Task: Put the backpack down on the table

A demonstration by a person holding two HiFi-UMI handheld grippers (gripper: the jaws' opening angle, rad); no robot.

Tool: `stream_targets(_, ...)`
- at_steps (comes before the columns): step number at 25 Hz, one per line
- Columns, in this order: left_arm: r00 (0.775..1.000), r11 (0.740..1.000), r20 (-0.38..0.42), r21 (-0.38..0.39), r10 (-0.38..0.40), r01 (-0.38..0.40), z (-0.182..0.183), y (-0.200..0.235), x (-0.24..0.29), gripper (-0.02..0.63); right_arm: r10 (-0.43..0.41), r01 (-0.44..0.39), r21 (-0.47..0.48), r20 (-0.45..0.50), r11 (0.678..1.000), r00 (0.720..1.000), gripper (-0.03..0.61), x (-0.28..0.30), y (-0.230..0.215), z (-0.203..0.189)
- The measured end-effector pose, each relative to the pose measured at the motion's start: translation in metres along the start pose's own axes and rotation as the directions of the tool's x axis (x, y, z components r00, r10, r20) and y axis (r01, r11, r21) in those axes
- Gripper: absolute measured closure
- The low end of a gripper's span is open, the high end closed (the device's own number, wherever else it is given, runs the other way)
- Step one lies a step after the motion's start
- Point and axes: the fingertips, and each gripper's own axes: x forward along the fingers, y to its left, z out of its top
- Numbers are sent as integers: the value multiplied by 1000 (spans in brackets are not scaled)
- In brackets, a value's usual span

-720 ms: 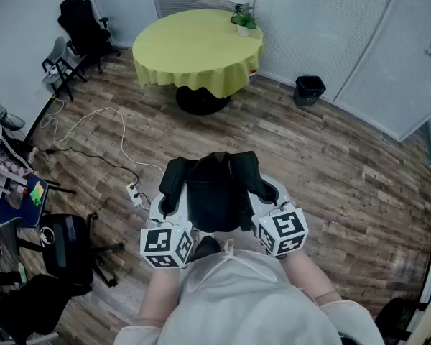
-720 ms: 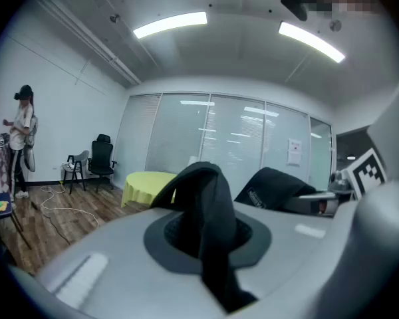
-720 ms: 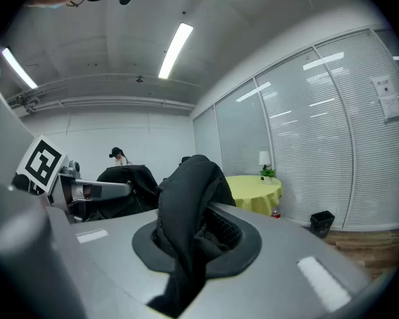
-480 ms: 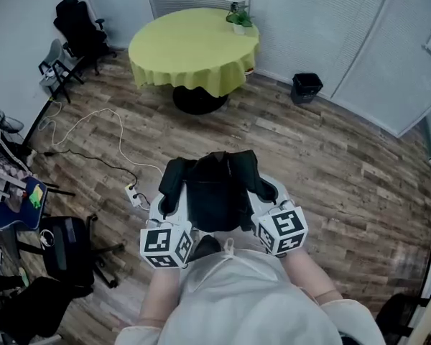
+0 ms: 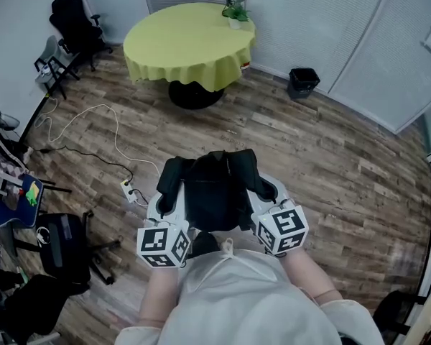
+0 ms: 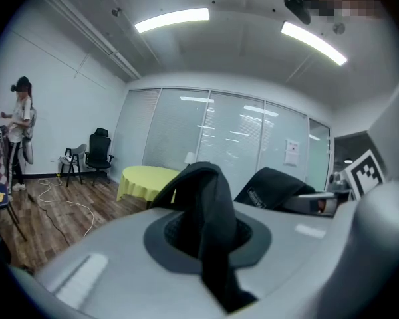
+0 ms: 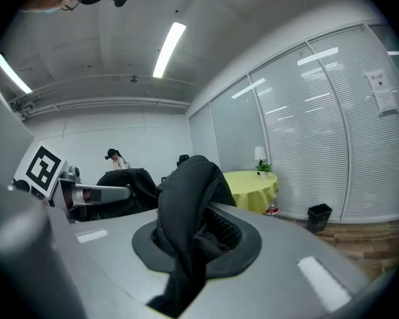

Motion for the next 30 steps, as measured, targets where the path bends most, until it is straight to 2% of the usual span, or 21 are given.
stream_targets(7,1000,1000,-24,-22,-2,1,-5,8,13,578,11,-11,13,-14,1000,1000,538,14,-5,-5)
stream_targets(16,998,998,-46,-44,-46,44,2,49,72,578,-21,21,8,-41,1000,999,538,76,-15,1)
stream_targets(22,995,995,-43,-45,-91,89,34,100,124,578,-50,50,-2,-40,999,998,538,147,-14,31)
stream_targets(30,989,989,-26,-19,-145,145,83,197,194,578,-99,99,9,-7,995,995,538,262,4,70)
